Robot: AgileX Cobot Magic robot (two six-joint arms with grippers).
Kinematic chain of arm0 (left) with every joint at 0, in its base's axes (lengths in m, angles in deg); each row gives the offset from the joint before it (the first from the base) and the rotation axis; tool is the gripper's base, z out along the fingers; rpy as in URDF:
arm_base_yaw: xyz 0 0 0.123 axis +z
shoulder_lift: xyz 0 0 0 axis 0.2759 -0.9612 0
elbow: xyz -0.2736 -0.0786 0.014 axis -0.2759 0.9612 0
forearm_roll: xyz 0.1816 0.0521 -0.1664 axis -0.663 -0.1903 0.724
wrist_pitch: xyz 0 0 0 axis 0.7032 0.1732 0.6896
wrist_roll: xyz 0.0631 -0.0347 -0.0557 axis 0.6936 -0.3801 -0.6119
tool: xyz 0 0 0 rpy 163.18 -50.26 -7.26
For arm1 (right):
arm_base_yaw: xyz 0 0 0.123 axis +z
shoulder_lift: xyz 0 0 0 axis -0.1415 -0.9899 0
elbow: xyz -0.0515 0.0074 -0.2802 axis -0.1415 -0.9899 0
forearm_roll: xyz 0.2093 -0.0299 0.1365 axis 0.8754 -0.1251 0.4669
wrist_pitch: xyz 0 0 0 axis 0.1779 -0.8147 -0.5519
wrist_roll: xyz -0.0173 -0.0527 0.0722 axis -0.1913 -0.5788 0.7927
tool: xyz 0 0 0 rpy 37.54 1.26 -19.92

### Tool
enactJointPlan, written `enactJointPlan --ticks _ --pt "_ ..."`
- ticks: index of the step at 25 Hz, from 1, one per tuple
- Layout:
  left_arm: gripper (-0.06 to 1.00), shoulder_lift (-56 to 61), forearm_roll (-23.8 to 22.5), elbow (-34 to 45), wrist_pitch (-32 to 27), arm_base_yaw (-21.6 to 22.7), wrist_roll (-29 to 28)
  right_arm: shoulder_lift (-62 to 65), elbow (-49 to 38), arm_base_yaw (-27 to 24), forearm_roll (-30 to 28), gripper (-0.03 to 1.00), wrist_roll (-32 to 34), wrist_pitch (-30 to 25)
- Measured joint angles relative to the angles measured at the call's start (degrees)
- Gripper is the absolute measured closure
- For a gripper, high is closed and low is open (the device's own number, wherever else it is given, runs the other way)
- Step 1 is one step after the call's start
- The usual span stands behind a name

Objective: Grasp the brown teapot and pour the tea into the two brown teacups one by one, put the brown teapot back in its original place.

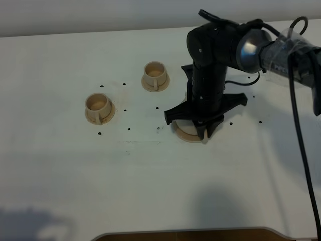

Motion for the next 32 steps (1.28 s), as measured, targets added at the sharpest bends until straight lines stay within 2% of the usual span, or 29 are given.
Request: enactJointPlan --ticks 19,22,28,32 --pt "0.41 0.0 0.0 0.0 0.0 0.0 0.0 0.9 0.0 1.5 -2.3 0.85 0.1 0.3" --pt "0.41 0.0 0.0 0.0 0.0 0.0 0.0 0.9 0.0 1.5 -2.0 0.8 0.1 0.3" --pt "0.41 0.0 0.0 0.0 0.0 0.0 0.0 -0.4 0.0 1.5 -0.6 0.58 0.2 -0.2" --pt "0.41 0.0 0.0 0.0 0.0 0.0 0.0 -0.5 0.0 1.5 -0.6 0.52 0.2 -0.9"
